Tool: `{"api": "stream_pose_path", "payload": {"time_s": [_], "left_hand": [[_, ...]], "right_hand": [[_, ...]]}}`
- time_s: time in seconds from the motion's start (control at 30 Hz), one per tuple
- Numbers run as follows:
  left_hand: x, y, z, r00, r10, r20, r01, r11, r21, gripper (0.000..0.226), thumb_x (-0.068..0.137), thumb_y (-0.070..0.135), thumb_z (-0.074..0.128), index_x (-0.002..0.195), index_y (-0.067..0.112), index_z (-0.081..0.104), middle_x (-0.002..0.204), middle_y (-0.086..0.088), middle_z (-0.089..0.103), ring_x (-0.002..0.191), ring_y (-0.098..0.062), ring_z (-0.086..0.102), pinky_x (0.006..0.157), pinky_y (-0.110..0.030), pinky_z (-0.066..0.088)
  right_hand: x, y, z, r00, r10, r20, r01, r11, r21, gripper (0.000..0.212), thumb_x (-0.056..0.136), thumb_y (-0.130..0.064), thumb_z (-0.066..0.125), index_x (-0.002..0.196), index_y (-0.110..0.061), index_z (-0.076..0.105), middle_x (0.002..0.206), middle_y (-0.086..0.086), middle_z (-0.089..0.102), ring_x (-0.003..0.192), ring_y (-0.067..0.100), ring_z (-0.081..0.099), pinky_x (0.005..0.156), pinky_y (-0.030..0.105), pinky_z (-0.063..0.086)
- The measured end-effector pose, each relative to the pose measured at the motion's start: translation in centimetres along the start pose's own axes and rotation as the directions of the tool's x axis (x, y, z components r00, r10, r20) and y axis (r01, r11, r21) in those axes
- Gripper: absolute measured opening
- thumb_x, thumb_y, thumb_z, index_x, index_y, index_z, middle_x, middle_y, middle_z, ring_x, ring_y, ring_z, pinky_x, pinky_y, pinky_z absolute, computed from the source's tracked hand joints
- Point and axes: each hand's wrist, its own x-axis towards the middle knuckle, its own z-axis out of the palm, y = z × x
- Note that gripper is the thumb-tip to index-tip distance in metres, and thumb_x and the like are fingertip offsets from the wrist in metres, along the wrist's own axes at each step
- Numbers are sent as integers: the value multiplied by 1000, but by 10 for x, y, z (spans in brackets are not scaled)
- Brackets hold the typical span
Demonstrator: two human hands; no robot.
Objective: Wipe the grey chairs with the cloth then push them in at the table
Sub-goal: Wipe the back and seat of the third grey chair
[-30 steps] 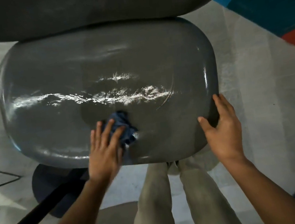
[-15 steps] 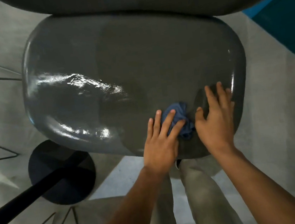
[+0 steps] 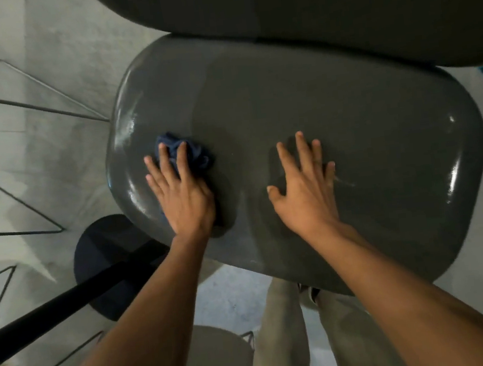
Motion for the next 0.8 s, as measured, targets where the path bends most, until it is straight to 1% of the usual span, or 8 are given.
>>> {"api": "stream_pose_path", "payload": {"time_s": [0.1,0.17,0.27,0.4,0.53,0.67,0.73,0.8], "left_hand": [[-5,13,4,978,203,48,-204,979,21,64,96,17,49,157,25,35,171,-8,16,158,-39,0,127,-58,3],[-21,-5,1,973,218,74,-223,973,57,61,98,22,51,157,28,37,171,-4,15,158,-36,-2,127,-58,1],[-38,-51,-11,996,73,54,-77,993,89,63,95,26,48,156,28,35,171,-4,15,158,-36,-1,127,-58,1],[9,-67,-26,960,-267,-86,260,962,-88,65,91,17,47,155,22,36,168,-14,21,156,-44,8,126,-59,8],[96,-32,-31,918,-364,-161,332,923,-195,63,94,15,46,156,17,37,168,-15,21,156,-42,8,127,-50,2],[155,25,-18,976,-144,-161,122,983,-135,61,93,20,44,154,17,42,167,-16,24,155,-44,12,126,-55,4],[148,56,-3,986,83,-144,-95,992,-84,60,92,21,49,151,15,46,165,-18,28,154,-47,16,126,-57,7],[117,74,10,944,323,-63,-326,944,-53,57,93,21,50,150,17,49,164,-17,33,153,-45,19,126,-57,12]], "right_hand": [[21,-18,1,999,19,51,-19,1000,3,90,93,-39,66,162,-29,9,168,1,-17,155,32,-16,122,64,4],[33,-24,2,991,64,117,-63,998,-8,96,91,-39,68,162,-32,4,167,0,-22,154,32,-18,122,64,4],[41,-26,4,974,105,203,-89,992,-87,111,86,-42,74,161,-32,-7,164,2,-31,152,34,-25,121,66,3],[40,-25,14,972,97,216,-60,983,-172,129,79,-48,81,158,-29,-19,161,7,-37,150,38,-28,120,68,3],[41,-28,18,977,98,189,-54,972,-228,132,79,-50,81,157,-27,-23,160,11,-37,150,41,-26,119,69,5],[41,-29,20,979,101,179,-54,967,-251,131,81,-50,79,157,-25,-25,159,13,-39,149,43,-26,118,69,5],[41,-30,20,977,114,181,-64,964,-259,130,80,-50,79,157,-25,-24,160,13,-38,150,42,-26,118,68,5],[41,-31,19,975,121,187,-68,962,-264,129,80,-51,78,157,-27,-23,160,11,-38,150,41,-27,119,67,5]]}}
